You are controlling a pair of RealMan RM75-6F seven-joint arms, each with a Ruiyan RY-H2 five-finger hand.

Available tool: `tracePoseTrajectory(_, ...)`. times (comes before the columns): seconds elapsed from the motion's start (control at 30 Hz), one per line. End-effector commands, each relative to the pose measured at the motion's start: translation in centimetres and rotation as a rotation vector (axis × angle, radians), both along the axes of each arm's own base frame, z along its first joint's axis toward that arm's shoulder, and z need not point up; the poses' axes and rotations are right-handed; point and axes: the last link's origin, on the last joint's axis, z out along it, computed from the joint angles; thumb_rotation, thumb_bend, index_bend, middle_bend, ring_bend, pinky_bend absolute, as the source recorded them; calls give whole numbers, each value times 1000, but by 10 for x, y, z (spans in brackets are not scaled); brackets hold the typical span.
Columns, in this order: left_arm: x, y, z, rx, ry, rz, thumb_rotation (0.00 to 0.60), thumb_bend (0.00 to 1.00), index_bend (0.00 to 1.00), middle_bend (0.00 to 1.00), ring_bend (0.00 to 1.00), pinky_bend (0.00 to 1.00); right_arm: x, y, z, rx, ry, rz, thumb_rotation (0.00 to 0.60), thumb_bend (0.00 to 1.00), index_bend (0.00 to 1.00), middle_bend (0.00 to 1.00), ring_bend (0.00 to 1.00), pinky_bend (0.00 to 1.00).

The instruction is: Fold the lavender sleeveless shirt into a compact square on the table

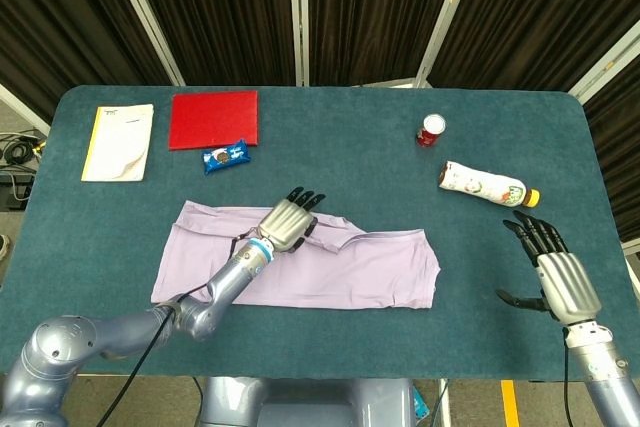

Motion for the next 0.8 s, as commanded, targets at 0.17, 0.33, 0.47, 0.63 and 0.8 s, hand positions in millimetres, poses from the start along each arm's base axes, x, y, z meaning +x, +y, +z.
tracePoseTrajectory(0.17,4,13,8,46,-5,9,600,500,575,0,0,0,0,0,0,3,0,0,600,9,142,39,0,0)
tracePoseTrajectory(0.33,4,22,12,55,-6,40,600,495,547,0,0,0,0,0,-2,8,3,0,600,9,148,41,0,0)
tracePoseTrajectory(0.47,3,30,11,68,12,66,600,489,484,0,0,0,0,-1,-3,14,5,0,600,9,158,44,0,0)
tracePoseTrajectory(0.63,5,38,9,88,13,98,600,368,216,0,0,0,0,-1,-3,13,8,-2,600,9,165,47,0,0)
tracePoseTrajectory(0.8,10,42,11,100,-25,115,600,56,0,0,0,0,0,-1,-3,14,10,-4,600,9,166,48,0,0)
